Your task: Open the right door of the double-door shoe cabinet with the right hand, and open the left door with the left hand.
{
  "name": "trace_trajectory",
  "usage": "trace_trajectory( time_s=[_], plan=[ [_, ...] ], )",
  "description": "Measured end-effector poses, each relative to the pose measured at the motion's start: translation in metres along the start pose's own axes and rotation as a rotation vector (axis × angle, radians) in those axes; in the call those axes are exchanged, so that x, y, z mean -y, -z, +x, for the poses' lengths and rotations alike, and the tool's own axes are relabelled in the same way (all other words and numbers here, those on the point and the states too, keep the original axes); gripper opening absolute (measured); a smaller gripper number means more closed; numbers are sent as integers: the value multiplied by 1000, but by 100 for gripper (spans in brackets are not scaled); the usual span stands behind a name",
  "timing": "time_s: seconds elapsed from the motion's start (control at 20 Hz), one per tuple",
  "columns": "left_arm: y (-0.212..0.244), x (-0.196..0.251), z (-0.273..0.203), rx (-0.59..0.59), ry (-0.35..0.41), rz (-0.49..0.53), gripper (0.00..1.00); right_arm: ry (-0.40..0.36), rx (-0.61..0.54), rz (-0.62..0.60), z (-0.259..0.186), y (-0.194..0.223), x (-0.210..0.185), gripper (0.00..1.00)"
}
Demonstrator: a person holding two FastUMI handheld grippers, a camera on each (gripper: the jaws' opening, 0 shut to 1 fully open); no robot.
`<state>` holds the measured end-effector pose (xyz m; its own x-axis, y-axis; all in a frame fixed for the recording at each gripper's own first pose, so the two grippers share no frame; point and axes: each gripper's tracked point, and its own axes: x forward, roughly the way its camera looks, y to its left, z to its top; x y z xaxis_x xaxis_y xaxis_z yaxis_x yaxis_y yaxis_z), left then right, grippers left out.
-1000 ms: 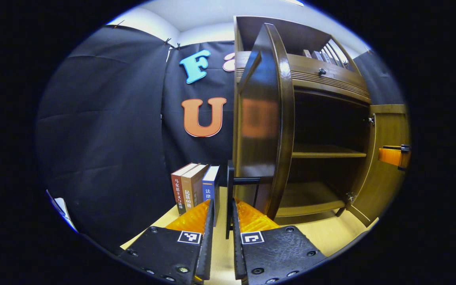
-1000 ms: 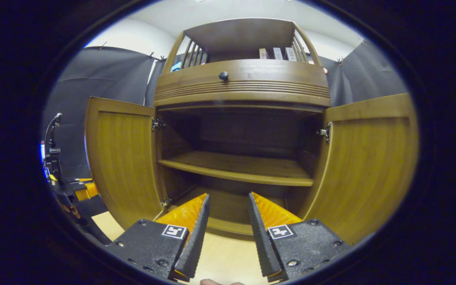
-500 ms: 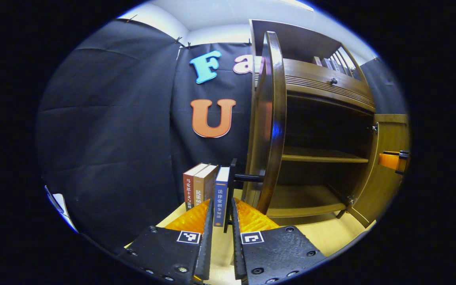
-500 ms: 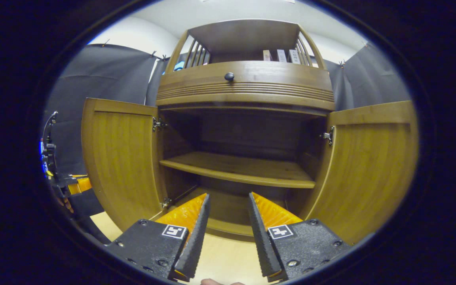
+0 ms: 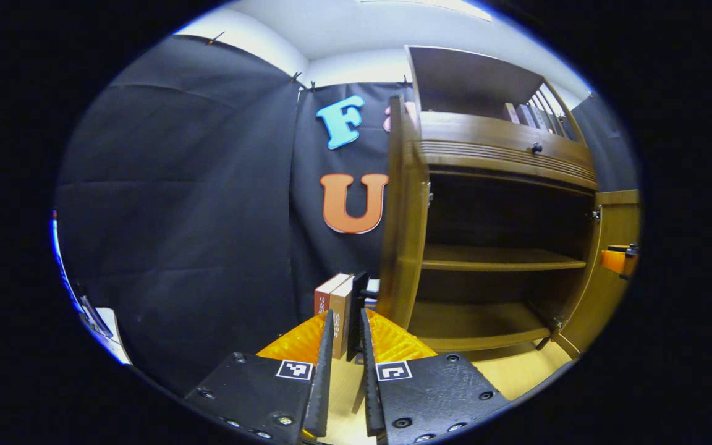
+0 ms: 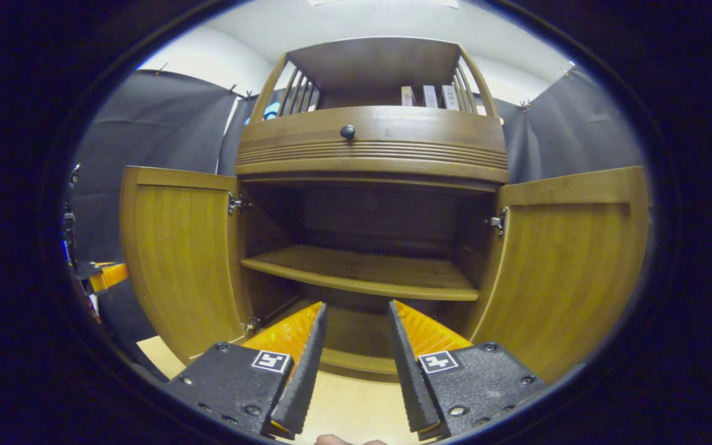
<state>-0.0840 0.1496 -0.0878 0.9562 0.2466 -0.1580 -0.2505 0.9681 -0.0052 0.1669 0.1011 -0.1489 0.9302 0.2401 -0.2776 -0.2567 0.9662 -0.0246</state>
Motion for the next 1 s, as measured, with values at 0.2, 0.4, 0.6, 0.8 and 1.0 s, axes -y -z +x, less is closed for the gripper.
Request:
trace_trajectory(
  time_s=[0.2,0.4,0.6,0.8,1.0],
  plan=[
    [-44,41,-10,110,36,36,23,31,35,30,-1,-12,8,67],
    [-62,96,-14,134,152,14,38,65,73,44,-13,-20,30,78],
    [-65,143,-17,133,243,7,39,111,81,35,-23,-21,50,85],
    [-70,180,-21,106,340,-53,54,137,104,37,-28,-24,62,85],
    [-67,196,-23,90,356,-29,92,127,119,43,-35,-27,62,89]
  ],
)
